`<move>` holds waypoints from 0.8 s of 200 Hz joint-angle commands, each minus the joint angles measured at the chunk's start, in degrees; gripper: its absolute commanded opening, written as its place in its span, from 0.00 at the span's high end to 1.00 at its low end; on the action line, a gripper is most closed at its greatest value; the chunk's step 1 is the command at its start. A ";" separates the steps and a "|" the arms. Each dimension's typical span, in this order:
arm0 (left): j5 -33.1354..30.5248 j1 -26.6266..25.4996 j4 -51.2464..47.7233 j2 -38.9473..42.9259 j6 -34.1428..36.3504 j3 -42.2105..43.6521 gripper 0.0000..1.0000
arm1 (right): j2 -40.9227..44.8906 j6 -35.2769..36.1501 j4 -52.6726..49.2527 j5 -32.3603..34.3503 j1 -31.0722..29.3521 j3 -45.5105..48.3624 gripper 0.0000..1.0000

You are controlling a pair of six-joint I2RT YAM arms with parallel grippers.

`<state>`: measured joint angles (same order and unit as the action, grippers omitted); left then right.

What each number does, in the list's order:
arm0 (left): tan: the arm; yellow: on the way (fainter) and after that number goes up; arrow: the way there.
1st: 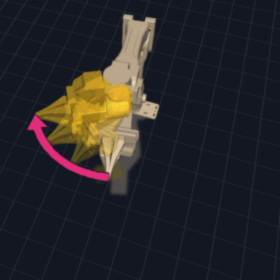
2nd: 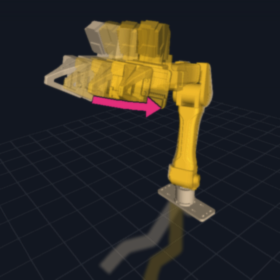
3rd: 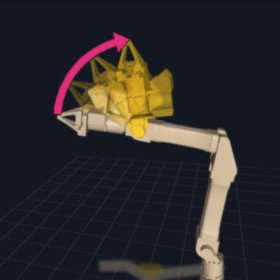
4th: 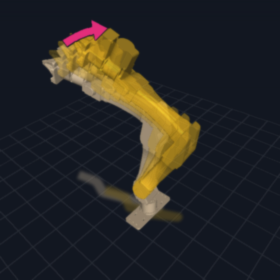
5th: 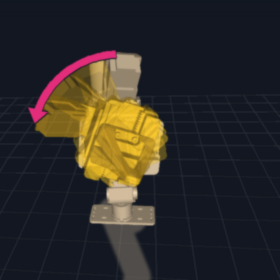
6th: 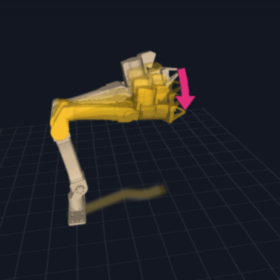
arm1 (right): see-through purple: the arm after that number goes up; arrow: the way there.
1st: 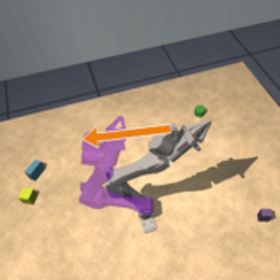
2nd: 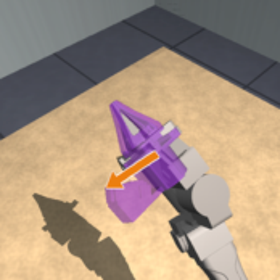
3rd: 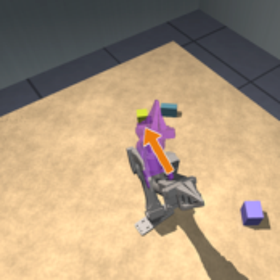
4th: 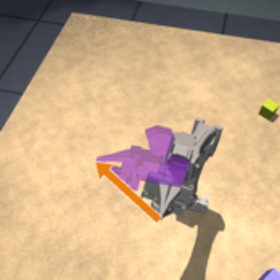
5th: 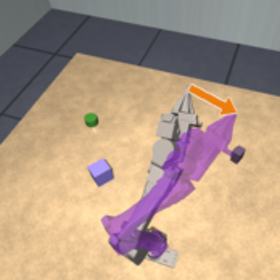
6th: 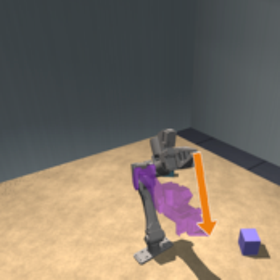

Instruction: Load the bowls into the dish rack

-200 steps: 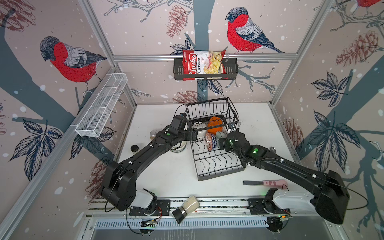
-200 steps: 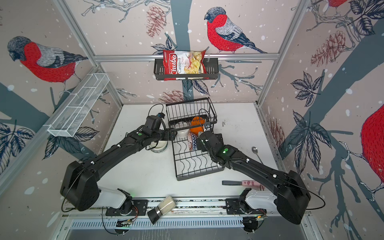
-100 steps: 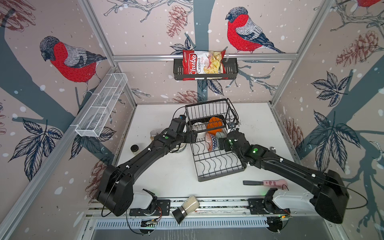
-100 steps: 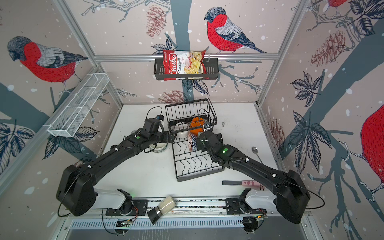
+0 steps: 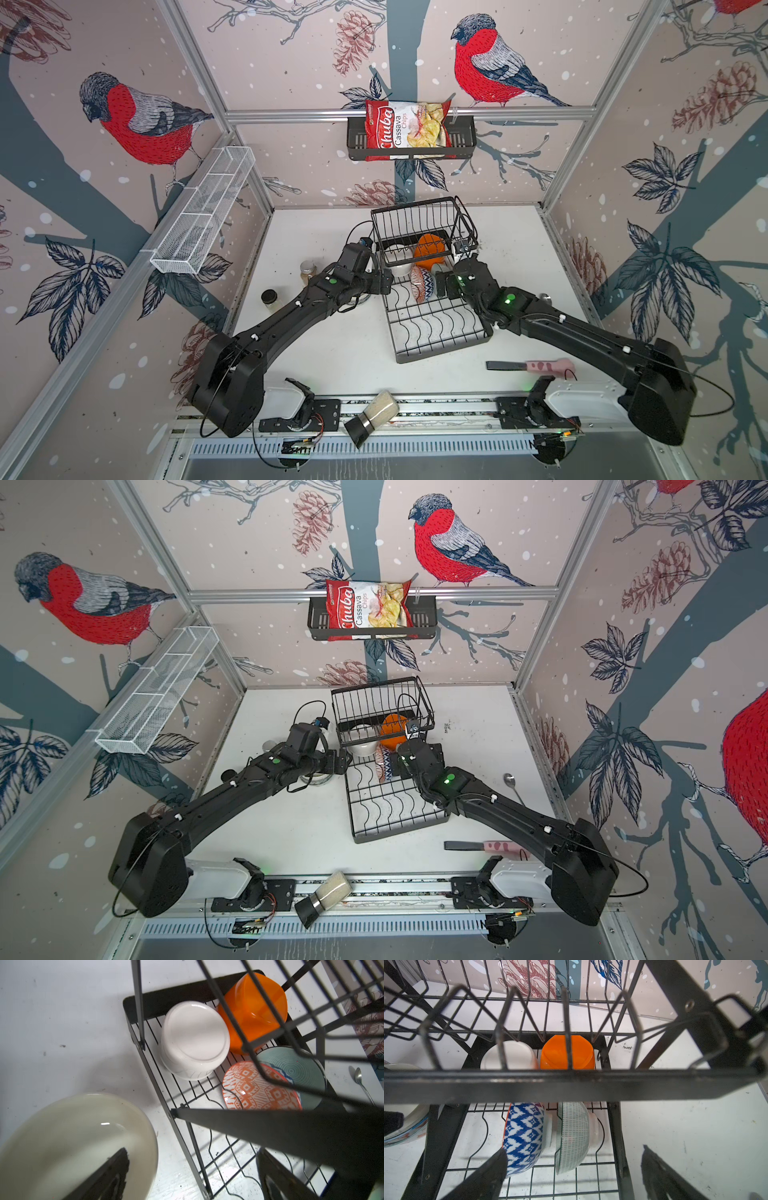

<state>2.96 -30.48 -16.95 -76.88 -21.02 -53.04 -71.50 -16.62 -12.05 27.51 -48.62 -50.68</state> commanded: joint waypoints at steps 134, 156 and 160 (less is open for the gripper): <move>-19.60 0.75 -17.36 9.25 -9.71 1.74 0.19 | -2.54 -0.26 0.80 -0.58 -0.07 -1.26 0.01; -21.39 1.34 -19.51 7.07 -10.91 0.71 0.26 | -2.65 -0.26 0.89 -0.38 -0.06 -1.25 0.01; -21.65 1.45 -19.71 6.53 -10.97 0.60 0.26 | -2.67 -0.28 0.89 -0.43 -0.07 -1.24 0.01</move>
<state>-15.05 -29.61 -32.82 -68.53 -30.02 -51.42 -74.04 -16.62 -12.12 26.85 -48.64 -51.51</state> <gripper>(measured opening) 0.754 0.991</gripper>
